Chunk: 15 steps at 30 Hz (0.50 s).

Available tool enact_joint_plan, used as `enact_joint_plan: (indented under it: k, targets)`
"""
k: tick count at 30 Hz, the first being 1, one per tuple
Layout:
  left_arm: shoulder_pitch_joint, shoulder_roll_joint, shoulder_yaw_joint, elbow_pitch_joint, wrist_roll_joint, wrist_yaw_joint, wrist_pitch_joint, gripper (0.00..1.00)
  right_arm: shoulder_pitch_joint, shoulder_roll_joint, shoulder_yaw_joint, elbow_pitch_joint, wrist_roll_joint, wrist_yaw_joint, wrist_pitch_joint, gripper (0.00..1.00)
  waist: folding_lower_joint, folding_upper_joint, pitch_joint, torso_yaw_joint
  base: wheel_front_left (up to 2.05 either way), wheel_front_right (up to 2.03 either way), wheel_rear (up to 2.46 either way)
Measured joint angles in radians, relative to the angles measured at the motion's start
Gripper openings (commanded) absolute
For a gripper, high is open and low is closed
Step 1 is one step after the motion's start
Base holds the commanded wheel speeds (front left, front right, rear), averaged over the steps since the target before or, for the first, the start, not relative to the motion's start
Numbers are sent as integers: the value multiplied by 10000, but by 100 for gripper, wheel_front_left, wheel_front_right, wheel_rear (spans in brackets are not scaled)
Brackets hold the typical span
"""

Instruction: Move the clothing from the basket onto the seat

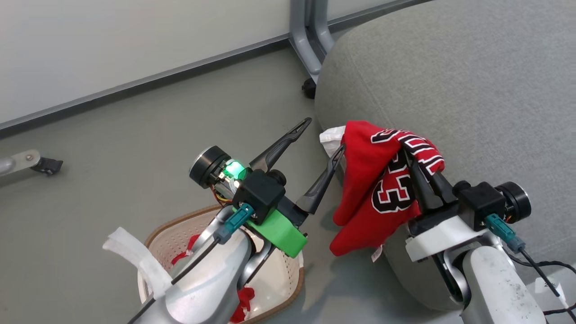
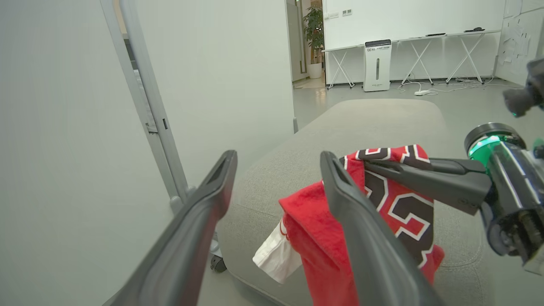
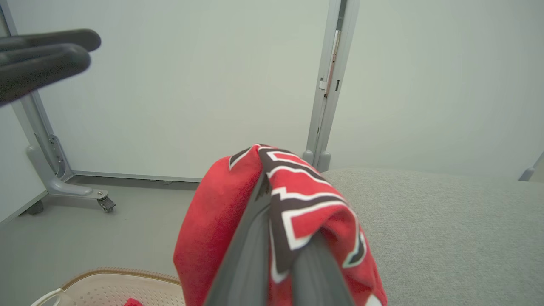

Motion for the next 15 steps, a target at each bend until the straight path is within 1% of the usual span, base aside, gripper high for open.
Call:
enact_joint_plan:
  k: [8,15]
  targets:
    - [-197,-4,-159,94,2,0,0,100,178,75,-460,-144,88,0,0,0,0,0,358,-724,0,0,0]
    - [-271,29,-198,121,0,0,0,100,202,150,-631,-236,372,0,0,0,0,0,676,-990,0,0,0]
